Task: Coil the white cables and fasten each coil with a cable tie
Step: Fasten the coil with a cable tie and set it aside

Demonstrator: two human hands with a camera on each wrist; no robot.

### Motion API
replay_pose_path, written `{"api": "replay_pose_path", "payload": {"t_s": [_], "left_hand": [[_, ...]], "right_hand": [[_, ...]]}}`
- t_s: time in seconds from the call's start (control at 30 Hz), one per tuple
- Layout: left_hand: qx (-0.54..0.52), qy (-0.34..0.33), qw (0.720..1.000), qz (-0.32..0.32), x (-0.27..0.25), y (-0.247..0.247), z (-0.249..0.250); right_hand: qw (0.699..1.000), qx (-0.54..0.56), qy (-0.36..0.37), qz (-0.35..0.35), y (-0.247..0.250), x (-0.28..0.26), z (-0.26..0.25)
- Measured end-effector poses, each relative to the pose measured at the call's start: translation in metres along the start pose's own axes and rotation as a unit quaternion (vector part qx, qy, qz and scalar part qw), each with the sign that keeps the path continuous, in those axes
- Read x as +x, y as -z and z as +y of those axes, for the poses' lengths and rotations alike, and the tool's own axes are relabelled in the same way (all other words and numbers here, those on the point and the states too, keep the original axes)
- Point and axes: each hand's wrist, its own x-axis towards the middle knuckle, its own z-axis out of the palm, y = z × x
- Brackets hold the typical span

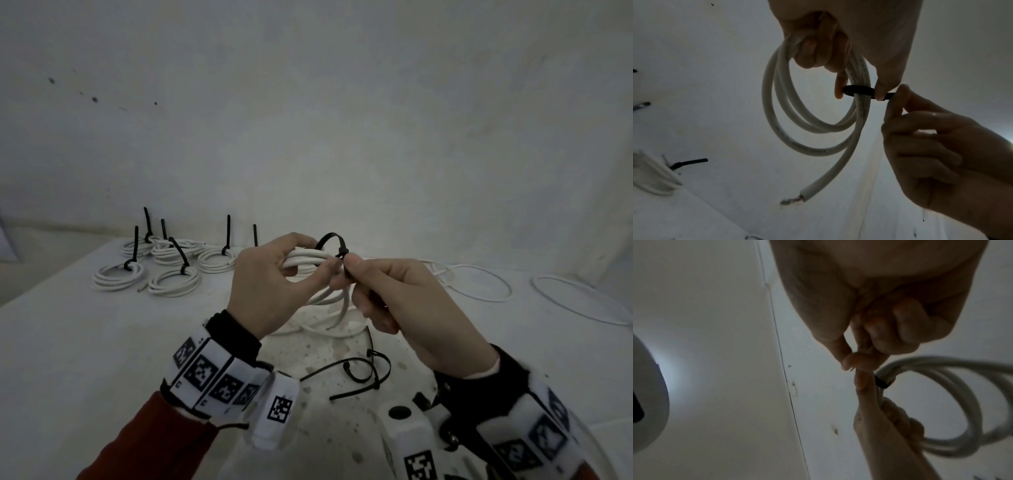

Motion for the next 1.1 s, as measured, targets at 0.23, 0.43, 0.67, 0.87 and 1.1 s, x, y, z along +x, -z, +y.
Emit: {"api": "replay_pose_path", "payload": {"t_s": [0.23,0.43,0.67,0.87,1.1], "left_hand": [[-0.015,0.016,1.000,0.001,0.000,-0.002,0.001],[-0.022,0.066,0.997,0.040,0.008,0.005,-0.007],[-0.047,0.129,0.990,0.043,0.010,0.002,-0.004],[-0.113,0.210,0.969,0.061,0.015,0.006,-0.006],[-0.203,0.290,0.935,0.032,0.014,0.003,-0.004]], "right_hand": [[0.987,0.146,-0.008,-0.063,-0.007,0.000,0.005],[0.993,0.070,0.042,-0.088,-0.022,-0.010,0.008],[0.994,0.034,0.084,-0.058,-0.030,-0.010,0.013],[0.990,-0.074,0.118,0.026,-0.010,0.001,0.010],[0.968,-0.222,0.079,0.083,0.010,0.013,0.024]]}}
